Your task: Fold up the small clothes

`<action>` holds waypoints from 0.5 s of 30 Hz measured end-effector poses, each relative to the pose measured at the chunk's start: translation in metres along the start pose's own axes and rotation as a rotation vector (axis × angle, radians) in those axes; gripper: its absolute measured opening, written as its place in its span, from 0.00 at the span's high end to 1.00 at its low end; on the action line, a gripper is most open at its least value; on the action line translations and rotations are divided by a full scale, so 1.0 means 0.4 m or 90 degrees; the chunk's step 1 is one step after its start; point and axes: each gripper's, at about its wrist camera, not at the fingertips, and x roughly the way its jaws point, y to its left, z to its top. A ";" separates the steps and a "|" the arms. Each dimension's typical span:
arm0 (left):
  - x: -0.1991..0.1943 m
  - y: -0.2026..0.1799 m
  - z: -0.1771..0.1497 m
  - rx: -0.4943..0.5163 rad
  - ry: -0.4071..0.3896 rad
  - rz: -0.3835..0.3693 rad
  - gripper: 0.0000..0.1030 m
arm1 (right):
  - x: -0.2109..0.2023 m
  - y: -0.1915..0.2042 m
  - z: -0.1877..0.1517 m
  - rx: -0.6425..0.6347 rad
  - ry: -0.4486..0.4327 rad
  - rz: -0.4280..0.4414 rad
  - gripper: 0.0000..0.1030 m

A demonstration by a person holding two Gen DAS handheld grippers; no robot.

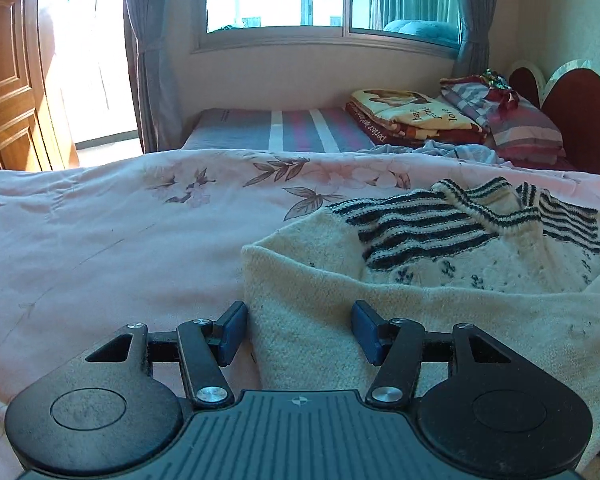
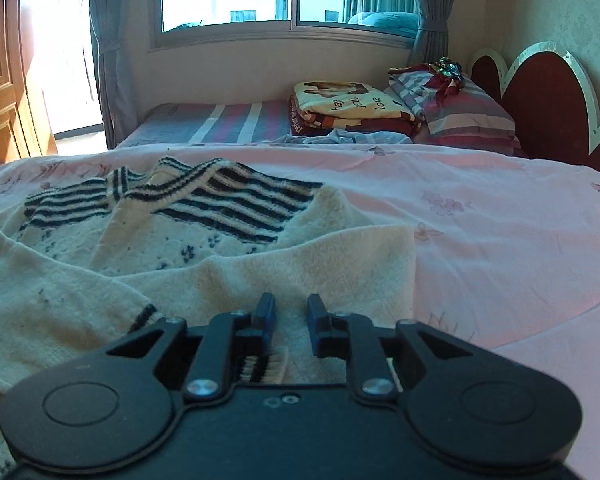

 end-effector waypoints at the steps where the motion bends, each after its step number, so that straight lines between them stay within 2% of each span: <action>1: -0.002 0.000 0.002 0.000 0.002 0.003 0.44 | -0.002 0.004 -0.003 -0.007 -0.001 -0.003 0.82; 3: -0.020 -0.007 0.010 0.011 -0.021 0.019 0.44 | -0.005 0.008 -0.009 -0.019 -0.002 -0.007 0.81; 5: -0.033 -0.008 0.019 0.000 -0.042 -0.005 0.44 | -0.009 0.008 -0.013 -0.019 -0.004 -0.009 0.80; 6: -0.028 -0.013 0.019 0.005 -0.034 -0.013 0.44 | -0.009 0.008 -0.012 -0.017 -0.004 -0.009 0.80; 7: -0.006 -0.030 0.018 0.038 0.003 0.004 0.44 | -0.008 0.008 -0.011 -0.017 -0.004 -0.010 0.79; 8: 0.005 -0.044 0.010 0.070 0.010 0.019 0.33 | -0.007 0.008 -0.010 -0.017 -0.004 -0.012 0.79; 9: -0.001 -0.053 0.011 0.090 0.003 0.044 0.28 | -0.008 0.006 -0.009 -0.016 -0.001 -0.015 0.77; 10: -0.014 -0.052 0.017 0.091 0.006 0.049 0.28 | -0.014 0.003 -0.005 -0.012 0.004 -0.014 0.75; 13: -0.098 -0.052 0.017 0.065 -0.034 0.020 0.28 | -0.072 -0.025 0.001 0.018 -0.019 0.027 0.75; 15: -0.149 -0.085 -0.004 0.070 -0.055 -0.005 0.28 | -0.109 -0.019 -0.006 0.015 -0.035 0.061 0.74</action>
